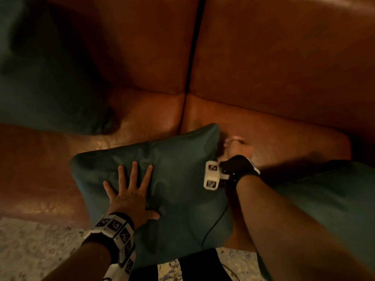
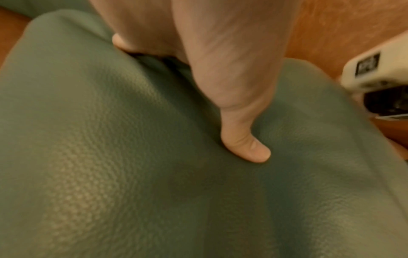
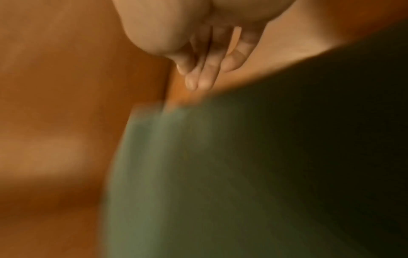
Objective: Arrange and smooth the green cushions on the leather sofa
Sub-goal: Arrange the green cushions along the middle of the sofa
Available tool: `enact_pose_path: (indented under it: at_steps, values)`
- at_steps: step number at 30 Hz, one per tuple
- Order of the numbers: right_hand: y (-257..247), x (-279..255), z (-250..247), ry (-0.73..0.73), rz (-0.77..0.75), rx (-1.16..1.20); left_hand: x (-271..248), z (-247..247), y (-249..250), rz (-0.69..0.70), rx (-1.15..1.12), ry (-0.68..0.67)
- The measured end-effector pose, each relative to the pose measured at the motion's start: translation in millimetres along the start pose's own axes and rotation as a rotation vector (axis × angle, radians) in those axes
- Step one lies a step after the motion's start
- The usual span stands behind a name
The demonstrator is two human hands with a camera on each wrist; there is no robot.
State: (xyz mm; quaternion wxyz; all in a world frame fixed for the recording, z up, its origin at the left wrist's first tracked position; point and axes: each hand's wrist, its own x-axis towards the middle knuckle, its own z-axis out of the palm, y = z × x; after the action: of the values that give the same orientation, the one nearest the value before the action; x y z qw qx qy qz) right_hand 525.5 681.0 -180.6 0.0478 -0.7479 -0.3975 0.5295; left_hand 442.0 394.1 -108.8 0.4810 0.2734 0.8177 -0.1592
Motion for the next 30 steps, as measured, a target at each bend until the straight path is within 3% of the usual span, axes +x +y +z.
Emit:
enact_pose_path:
  at_steps: [3, 6, 9, 13, 16, 18, 20, 22, 24, 26, 27, 28, 30]
  values:
    - [-5.5, 7.9, 2.6, -0.256, 0.093, 0.120, 1.6, 1.8, -0.1, -0.002, 0.009, 0.016]
    - [-19.8, 17.0, 15.4, -0.438, -0.096, -0.141, 3.0, 1.3, 1.4, -0.005, 0.019, 0.024]
    - [-37.8, 17.8, 18.9, -0.360, -0.265, -0.396, 3.8, -1.4, 1.7, -0.002, 0.000, 0.025]
    - [-33.4, 6.9, 13.0, -0.249, -0.358, -0.454, 3.0, -3.9, -2.1, 0.013, -0.018, 0.035]
    - [-34.3, -14.5, 1.3, -0.150, -0.524, -0.530, -0.5, -5.2, -7.4, 0.049, -0.050, 0.087]
    - [-37.7, -34.6, -7.3, -0.188, -0.670, -0.578, -7.5, -3.0, -15.0, 0.082, -0.141, 0.219]
    - [-35.0, -63.3, -12.3, -0.302, -0.842, -0.721, -20.8, 3.7, -27.7, 0.043, -0.378, 0.472]
    - [-23.2, -97.6, -12.9, -0.479, -0.946, -0.901, -32.7, 28.7, -49.7, -0.114, -0.654, 0.717]
    - [-6.2, -135.7, -11.7, -0.673, -0.994, -1.082, -41.8, 64.4, -75.7, -0.358, -0.890, 0.817]
    - [16.2, -170.0, -7.1, -0.851, -1.007, -1.272, -50.5, 101.8, -101.0, -0.662, -1.152, 0.708]
    - [29.1, -184.9, -3.6, -0.919, -1.010, -1.367, -55.1, 121.2, -111.2, -0.803, -1.223, 0.563]
    - [43.6, -197.4, -0.1, -0.966, -1.028, -1.456, -61.2, 138.5, -118.0, -0.873, -1.237, 0.381]
    - [71.9, -217.3, 6.5, -1.008, -1.090, -1.603, -69.4, 168.3, -120.5, -0.848, -1.216, 0.077]
